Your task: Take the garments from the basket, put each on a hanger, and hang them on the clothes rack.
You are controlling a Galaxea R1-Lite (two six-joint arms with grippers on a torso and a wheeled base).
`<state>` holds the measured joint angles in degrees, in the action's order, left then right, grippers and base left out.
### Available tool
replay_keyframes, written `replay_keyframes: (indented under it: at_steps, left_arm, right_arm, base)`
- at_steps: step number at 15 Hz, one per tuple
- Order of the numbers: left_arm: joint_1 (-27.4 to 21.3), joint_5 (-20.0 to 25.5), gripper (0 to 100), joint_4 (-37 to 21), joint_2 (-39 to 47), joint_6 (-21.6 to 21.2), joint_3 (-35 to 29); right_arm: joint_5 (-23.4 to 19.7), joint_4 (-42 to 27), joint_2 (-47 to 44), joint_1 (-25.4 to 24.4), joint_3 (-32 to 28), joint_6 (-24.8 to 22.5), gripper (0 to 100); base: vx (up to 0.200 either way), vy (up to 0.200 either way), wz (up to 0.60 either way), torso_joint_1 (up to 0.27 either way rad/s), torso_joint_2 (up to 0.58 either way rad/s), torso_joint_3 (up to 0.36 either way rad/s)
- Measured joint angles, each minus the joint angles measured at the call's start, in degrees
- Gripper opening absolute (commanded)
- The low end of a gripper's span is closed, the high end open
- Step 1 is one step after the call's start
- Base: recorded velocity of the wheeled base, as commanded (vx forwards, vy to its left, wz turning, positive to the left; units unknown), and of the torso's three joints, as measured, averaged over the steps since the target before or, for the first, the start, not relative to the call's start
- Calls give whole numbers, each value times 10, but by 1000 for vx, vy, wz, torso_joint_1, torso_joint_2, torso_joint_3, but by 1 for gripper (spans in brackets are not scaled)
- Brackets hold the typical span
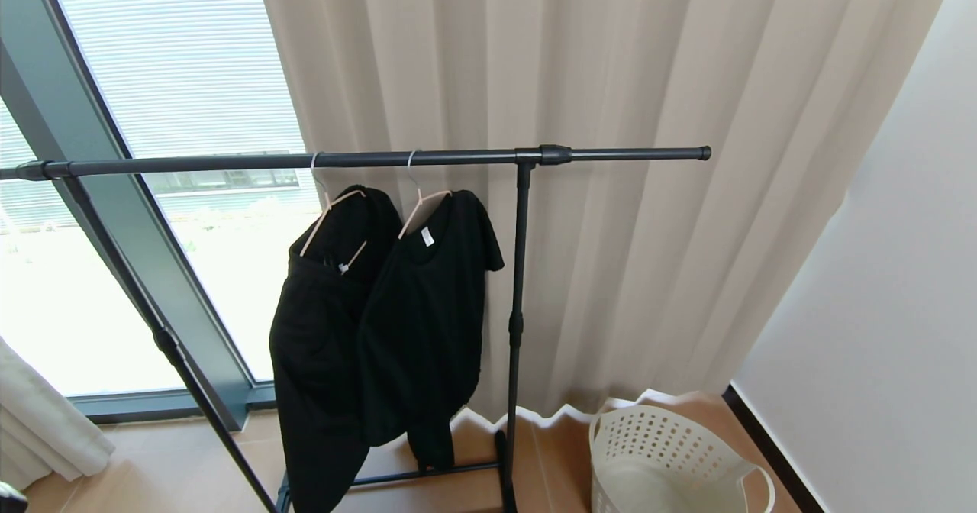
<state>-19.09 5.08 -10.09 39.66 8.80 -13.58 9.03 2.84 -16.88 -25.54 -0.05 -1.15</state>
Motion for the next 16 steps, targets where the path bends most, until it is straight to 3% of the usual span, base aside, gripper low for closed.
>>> replay_keyframes:
  at_steps: [3, 8, 10, 16]
  left_arm:
    - [0, 0, 100, 0, -50, -1, 47]
    - [0, 0, 100, 4, -92, -2, 73]
    - [2, -38, 100, 5, -104, -21, 82]
    - [29, -91, 100, 5, -155, -38, 88]
  right_arm:
    - [-58, -36, -1, 0, 0, -3, 100]
    - [-56, -37, -10, 2, -2, -10, 100]
    - [-56, -37, 0, 22, -2, -12, 100]
    - [-57, -37, 25, 79, -2, -16, 100]
  base:
    - [0, 0, 0, 0, 0, 0]
    - [0, 0, 0, 0, 0, 0]
    - [0, 0, 0, 0, 0, 0]
    - [0, 0, 0, 0, 0, 0]
